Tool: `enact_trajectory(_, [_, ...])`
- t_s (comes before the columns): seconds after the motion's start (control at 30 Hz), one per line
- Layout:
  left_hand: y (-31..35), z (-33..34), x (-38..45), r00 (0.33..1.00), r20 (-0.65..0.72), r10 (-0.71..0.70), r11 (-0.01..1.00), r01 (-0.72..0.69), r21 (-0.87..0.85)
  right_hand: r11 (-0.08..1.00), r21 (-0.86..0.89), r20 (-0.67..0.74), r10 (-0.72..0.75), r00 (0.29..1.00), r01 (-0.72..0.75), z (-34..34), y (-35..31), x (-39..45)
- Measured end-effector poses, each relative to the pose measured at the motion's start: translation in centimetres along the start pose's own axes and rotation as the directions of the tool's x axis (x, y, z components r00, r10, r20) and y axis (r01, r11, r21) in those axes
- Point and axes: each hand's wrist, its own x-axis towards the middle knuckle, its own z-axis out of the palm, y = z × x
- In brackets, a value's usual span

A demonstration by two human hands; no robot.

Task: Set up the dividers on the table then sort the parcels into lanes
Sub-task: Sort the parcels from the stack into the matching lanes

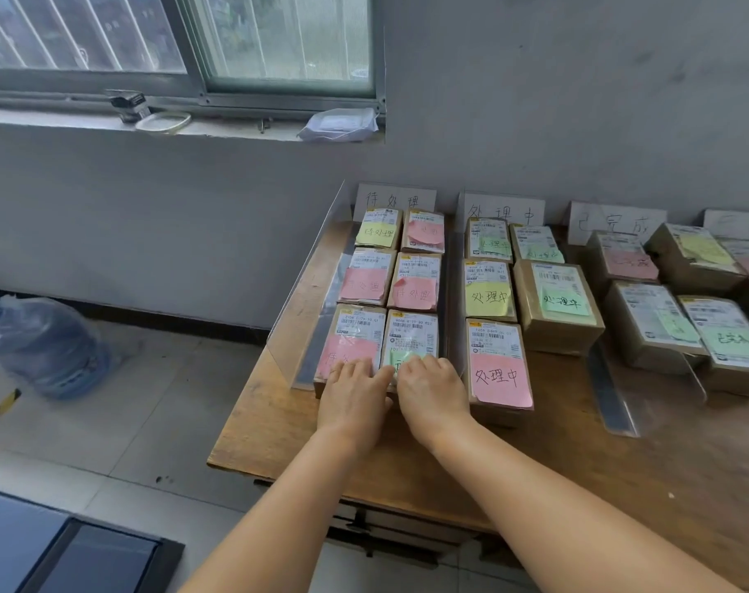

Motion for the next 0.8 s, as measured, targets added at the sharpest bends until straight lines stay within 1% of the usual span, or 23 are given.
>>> enact_trajectory(0.17, [0.1, -0.3, 0.1, 0.999, 0.035, 0.013, 1.000, -0.013, 0.002, 0.999, 0.049, 0.024, 0.011, 1.000, -0.012, -0.4, 0.0, -0.4])
enact_trajectory(0.23, [0.1, -0.7, 0.1, 0.999, 0.038, 0.016, 1.000, -0.015, -0.023, 0.997, 0.082, -0.010, 0.010, 1.000, -0.009, -0.6, 0.1, -0.9])
enact_trajectory(0.43, [1.4, -3.5, 0.4, 0.998, -0.023, 0.051, 0.994, -0.053, -0.093, 0.983, 0.180, -0.144, 0.045, 0.989, -0.018, -2.2, 2.3, -3.5])
enact_trajectory(0.53, [3.0, -4.9, 0.0, 0.998, -0.032, 0.059, 0.994, -0.062, -0.090, 0.972, 0.228, -0.170, 0.093, 0.981, -0.053, -3.1, 4.5, -5.4])
enact_trajectory(0.63, [5.5, -5.8, -0.6, 0.995, -0.031, 0.098, 0.989, -0.101, -0.110, 0.956, 0.273, -0.193, 0.161, 0.968, -0.105, -3.6, 7.4, -7.7])
enact_trajectory(0.8, [11.8, -6.9, -2.0, 0.983, -0.063, 0.173, 0.973, -0.181, -0.141, 0.923, 0.335, -0.173, 0.258, 0.950, -0.190, -3.7, 13.0, -12.6])
